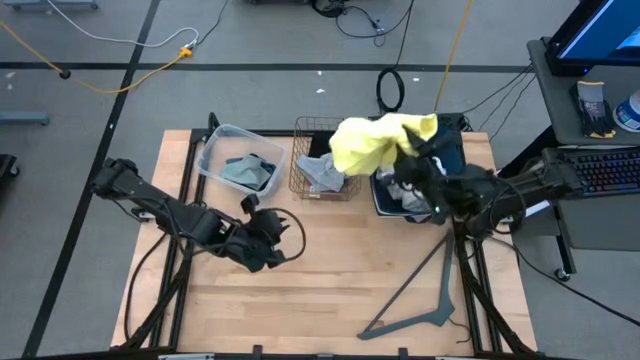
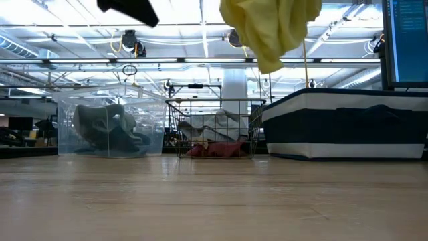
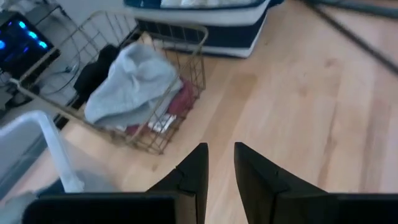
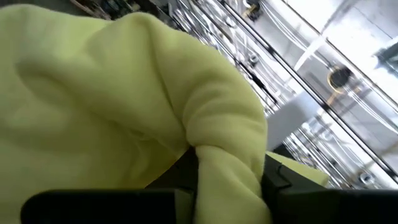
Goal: Pick & Place Cloths
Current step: Put the yellow dress into the blue laundry organizer
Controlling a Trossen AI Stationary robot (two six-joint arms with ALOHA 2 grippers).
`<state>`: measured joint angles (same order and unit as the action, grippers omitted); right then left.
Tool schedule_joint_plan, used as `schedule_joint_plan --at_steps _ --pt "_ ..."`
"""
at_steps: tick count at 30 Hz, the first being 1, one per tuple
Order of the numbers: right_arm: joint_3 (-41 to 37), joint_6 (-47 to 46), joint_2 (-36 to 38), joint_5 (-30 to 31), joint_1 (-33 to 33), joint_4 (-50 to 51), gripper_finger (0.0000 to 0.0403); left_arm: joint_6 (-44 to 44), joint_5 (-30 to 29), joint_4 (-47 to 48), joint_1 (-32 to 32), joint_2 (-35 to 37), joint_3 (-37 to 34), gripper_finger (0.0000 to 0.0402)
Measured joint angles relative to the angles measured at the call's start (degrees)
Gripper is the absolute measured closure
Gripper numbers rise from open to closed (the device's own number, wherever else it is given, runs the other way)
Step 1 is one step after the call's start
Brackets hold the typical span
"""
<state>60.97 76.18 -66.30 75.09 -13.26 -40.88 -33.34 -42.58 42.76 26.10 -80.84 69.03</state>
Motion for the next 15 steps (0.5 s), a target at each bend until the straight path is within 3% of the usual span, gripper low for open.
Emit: schedule_joint_plan --at_steps 7,15 --pt "0.0 1.0 0.8 0.9 6.4 2.8 0.034 -4.6 -2.0 -2.7 2.5 0.0 -5.5 0.0321" --pt "0.0 -7.8 0.8 3.7 10.8 17.3 0.0341 -6.5 -2.9 -6.2 6.3 0.0 -7.0 0.0321"
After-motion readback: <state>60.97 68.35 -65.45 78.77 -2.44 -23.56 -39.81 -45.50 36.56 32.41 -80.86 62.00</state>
